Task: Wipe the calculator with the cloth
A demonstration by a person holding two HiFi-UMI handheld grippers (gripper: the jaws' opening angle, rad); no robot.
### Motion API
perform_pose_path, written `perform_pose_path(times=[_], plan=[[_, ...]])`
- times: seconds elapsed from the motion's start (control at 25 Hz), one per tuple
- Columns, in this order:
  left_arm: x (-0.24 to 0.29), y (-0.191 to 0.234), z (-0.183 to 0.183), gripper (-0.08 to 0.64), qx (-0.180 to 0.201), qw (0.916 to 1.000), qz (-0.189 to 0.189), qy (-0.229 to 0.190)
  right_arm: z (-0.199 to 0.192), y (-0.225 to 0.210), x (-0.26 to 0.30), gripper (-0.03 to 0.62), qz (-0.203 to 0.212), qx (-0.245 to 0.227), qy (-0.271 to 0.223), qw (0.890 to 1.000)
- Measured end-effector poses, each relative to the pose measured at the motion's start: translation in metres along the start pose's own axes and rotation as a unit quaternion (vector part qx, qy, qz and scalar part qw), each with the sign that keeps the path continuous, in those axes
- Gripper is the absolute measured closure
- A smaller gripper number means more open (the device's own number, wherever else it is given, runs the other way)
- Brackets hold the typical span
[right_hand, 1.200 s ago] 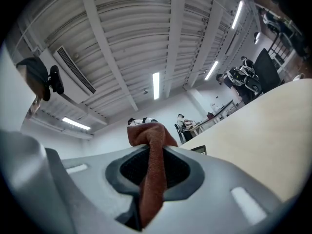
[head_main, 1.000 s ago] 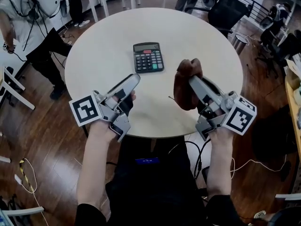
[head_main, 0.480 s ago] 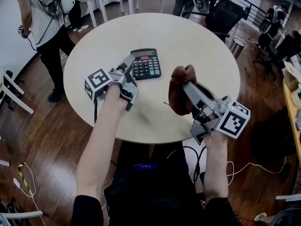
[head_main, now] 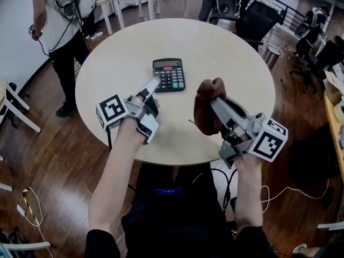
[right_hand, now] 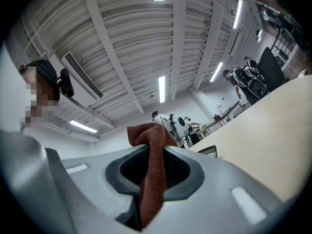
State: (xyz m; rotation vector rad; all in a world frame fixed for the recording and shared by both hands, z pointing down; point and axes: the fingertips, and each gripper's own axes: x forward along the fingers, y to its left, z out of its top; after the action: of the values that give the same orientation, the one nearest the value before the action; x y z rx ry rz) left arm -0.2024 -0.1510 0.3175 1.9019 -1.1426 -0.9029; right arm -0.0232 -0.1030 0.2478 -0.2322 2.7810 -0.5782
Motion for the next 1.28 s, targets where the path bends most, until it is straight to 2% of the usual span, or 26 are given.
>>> perform_pose_path(times=[0.08, 0.2, 0.28, 0.36, 0.52, 0.68, 0.96, 1.28], plan=[[-0.013, -0.032, -0.024, 0.367, 0.019, 0.9986, -0.032, 0.037, 0.0, 0.004, 0.001, 0.525, 0.005, 0.003, -0.001, 1.0], [-0.039, -0.058, -0.042, 0.368, 0.073, 0.9943, -0.042, 0.065, -0.001, 0.009, -0.002, 0.525, 0.016, 0.011, -0.004, 1.0], [-0.056, -0.067, -0.045, 0.368, 0.104, 0.9914, -0.042, 0.068, 0.003, 0.01, -0.007, 0.525, 0.023, 0.025, -0.014, 0.999], [-0.073, -0.074, -0.045, 0.368, 0.115, 0.9906, -0.046, 0.057, 0.007, 0.008, -0.016, 0.525, 0.022, 0.041, -0.027, 0.999], [-0.095, -0.082, -0.046, 0.391, 0.11, 0.9917, -0.059, 0.031, 0.013, 0.006, -0.037, 0.525, 0.007, 0.046, -0.042, 0.998], [-0.104, -0.092, -0.048, 0.404, 0.1, 0.9922, -0.073, 0.017, 0.014, 0.023, -0.044, 0.525, 0.024, 0.043, -0.037, 0.998], [-0.091, -0.106, -0.071, 0.416, 0.106, 0.9885, -0.098, 0.044, -0.003, 0.047, -0.04, 0.525, 0.063, 0.027, 0.003, 0.998], [-0.075, -0.107, -0.095, 0.416, 0.112, 0.9851, -0.105, 0.078, -0.032, 0.045, -0.024, 0.525, 0.069, 0.038, 0.037, 0.996]])
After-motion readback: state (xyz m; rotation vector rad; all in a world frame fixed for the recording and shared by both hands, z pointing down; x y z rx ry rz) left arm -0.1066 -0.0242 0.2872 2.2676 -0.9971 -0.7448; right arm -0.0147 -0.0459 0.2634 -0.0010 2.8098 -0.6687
